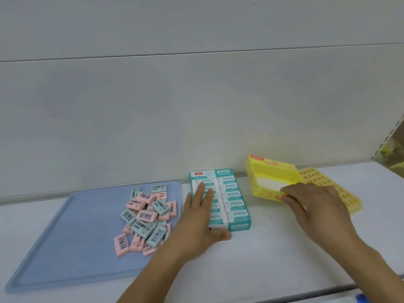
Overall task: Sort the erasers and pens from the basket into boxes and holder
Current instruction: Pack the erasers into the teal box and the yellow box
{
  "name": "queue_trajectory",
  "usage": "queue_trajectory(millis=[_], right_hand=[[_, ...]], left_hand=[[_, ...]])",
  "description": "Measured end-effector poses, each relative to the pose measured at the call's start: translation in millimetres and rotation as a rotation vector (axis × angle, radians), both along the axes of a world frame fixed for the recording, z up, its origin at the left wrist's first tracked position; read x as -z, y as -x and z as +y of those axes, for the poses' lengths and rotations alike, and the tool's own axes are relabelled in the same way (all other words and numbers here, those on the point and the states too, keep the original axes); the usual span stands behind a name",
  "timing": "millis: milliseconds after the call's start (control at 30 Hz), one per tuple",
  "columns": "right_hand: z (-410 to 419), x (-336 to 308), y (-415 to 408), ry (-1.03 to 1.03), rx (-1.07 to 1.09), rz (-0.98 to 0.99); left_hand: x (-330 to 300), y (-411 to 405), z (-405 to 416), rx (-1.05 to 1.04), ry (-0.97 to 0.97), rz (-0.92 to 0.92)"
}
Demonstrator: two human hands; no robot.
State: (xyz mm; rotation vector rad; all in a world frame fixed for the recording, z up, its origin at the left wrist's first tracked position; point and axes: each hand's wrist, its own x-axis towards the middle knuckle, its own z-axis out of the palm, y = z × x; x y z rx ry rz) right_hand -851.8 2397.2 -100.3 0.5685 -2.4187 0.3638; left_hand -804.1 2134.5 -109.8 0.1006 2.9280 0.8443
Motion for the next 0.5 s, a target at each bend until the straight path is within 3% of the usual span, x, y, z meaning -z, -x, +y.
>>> queue_trajectory(millis=[333, 500], right_hand=[[18.5, -22.4, 7.2, 0.136, -0.037, -0.003], [-6.6, -31.6, 4.5, 0.186, -0.155, -0.017]], left_hand=[[3.1, 28.0, 96.1, 0.045, -0.007, 0.019], [1.1, 22.4, 82.4, 0.054, -0.073, 0.096]])
